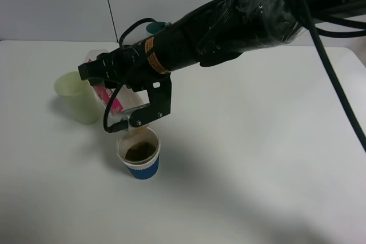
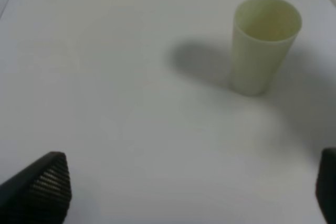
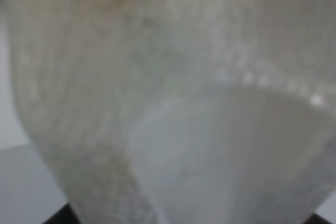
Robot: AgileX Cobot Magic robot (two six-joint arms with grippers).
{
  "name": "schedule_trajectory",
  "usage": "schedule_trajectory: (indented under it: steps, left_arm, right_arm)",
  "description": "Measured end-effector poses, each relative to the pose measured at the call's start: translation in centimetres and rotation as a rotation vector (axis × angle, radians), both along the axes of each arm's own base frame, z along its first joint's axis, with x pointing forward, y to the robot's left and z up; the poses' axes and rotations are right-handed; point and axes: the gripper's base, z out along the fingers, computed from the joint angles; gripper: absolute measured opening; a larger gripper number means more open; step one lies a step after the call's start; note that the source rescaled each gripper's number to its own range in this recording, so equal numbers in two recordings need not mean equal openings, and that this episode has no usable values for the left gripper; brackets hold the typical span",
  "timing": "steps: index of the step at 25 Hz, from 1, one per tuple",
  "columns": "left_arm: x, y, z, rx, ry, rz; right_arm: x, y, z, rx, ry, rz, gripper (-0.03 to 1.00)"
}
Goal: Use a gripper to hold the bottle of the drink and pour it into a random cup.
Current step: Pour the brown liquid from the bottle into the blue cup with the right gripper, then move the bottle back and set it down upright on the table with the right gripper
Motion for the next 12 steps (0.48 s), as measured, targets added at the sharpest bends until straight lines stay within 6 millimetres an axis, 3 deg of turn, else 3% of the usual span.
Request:
schedule_trajectory:
  steps: [5,12]
  left_arm:
    - [0.00,0.00,0.00,0.000,0.000,0.000]
    - [0.00,0.00,0.00,0.000,0.000,0.000]
  right_arm:
    - [0.11,-0.01,0.04,0.081,0.222,-0.161,0.00]
    - [0.84,-0.46,0.14,0.261,0.680,-0.495,0.00]
